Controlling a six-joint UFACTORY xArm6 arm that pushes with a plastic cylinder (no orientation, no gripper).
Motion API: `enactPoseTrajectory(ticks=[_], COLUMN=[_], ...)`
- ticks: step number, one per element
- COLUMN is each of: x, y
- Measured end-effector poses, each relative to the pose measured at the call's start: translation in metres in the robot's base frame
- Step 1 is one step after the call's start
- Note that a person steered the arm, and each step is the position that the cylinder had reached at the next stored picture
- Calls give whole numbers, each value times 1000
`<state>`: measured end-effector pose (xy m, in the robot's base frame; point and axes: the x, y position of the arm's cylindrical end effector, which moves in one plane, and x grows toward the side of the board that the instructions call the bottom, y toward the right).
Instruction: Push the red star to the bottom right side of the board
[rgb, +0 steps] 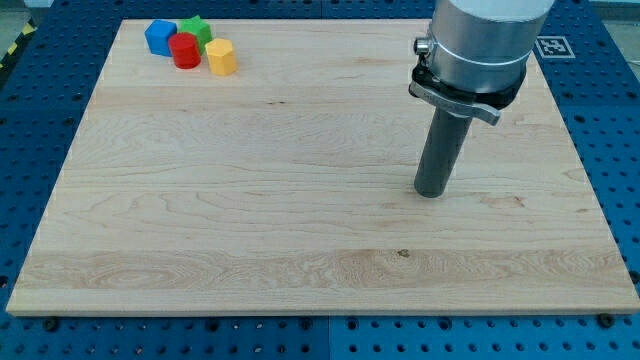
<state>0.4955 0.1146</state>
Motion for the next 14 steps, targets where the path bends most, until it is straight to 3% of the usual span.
enactPoseTrajectory(ticks=[1, 2, 3, 5, 7, 8, 9, 14], x=[0, -32, -94, -127, -230, -232, -273, -303], y=[0, -26, -69, -67, -65, -63, -43, 12])
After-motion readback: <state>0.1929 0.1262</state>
